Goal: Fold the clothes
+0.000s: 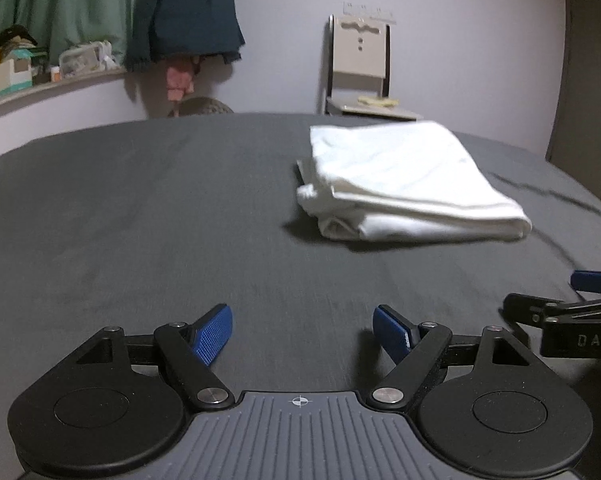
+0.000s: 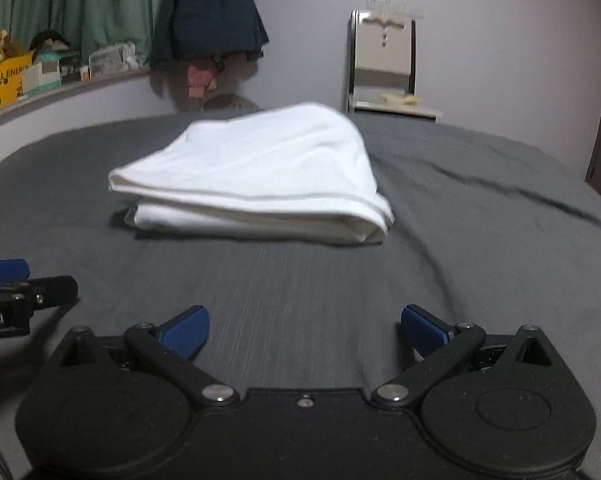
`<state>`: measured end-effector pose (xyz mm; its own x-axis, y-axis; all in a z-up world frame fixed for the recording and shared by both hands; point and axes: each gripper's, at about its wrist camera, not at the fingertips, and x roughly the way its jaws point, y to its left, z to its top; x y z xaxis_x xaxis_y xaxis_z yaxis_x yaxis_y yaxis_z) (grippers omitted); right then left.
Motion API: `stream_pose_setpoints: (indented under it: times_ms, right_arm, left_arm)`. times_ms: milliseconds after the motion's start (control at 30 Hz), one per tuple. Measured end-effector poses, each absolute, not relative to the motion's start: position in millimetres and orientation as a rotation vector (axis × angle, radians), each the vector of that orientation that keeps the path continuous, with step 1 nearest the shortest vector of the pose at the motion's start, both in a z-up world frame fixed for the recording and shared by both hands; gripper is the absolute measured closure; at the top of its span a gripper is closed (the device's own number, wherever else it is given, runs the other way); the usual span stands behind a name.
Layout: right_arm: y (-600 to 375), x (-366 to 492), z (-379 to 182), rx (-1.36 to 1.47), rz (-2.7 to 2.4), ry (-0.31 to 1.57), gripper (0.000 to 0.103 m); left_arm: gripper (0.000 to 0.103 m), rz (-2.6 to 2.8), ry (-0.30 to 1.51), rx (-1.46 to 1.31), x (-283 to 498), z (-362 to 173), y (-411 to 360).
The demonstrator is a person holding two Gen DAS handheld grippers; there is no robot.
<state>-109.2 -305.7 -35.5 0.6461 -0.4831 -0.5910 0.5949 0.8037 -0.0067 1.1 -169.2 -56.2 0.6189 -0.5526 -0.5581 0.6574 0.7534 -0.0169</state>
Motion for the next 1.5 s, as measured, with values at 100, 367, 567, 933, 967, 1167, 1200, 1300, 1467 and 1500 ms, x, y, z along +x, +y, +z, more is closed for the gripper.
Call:
stream_pose_setpoints:
  times_ms: [100,367,567,933,967,1167,1200,1300,1467,1500]
  right_arm:
    - [-307,-108,-36,0.207,-0.618,0.614,0.000]
    - [-311,-104,-37,0.223,-0.617,0.616,0.000]
    - [-311,-104,-38,0.222,-0.618,0.616,0.000]
    - [-310,-103,-37,0.221,-0.620,0.616,0.000]
    - [-310,-103,-37,0.221,-0.620,0.616,0.000]
    - [-310,-103,-38,0.222,-0.621,0.616,0.000]
    - [-309,-103,-38,0.222,-0.621,0.615,0.000]
    - [-310,-103,-38,0.222,-0.621,0.615,0.000]
    - [-310,-103,-38,0.222,-0.621,0.615,0.000]
    - [-310,-103,-38,0.222,-0.621,0.615,0.000]
  left_arm:
    - [0.012,-0.698,0.570,0.215,-2,-57,-175]
    - [0.000,-0.679,0.584,0.268,-13,-60,-191]
    - [0.000,-0.643,0.589,0.248,-13,-60,-193]
    - [0.000,-0.628,0.591,0.237,-13,-60,-193]
    - [0.000,-0.628,0.591,0.239,-13,-60,-193]
    - [0.000,-0.629,0.590,0.240,-12,-61,-193]
    - [0.000,-0.629,0.591,0.240,-12,-62,-193]
    - [0.000,-0.630,0.591,0.238,-12,-61,-193]
    - [0.000,-0.631,0.592,0.236,-12,-62,-193]
    - [0.000,-0.631,0.593,0.236,-12,-62,-194]
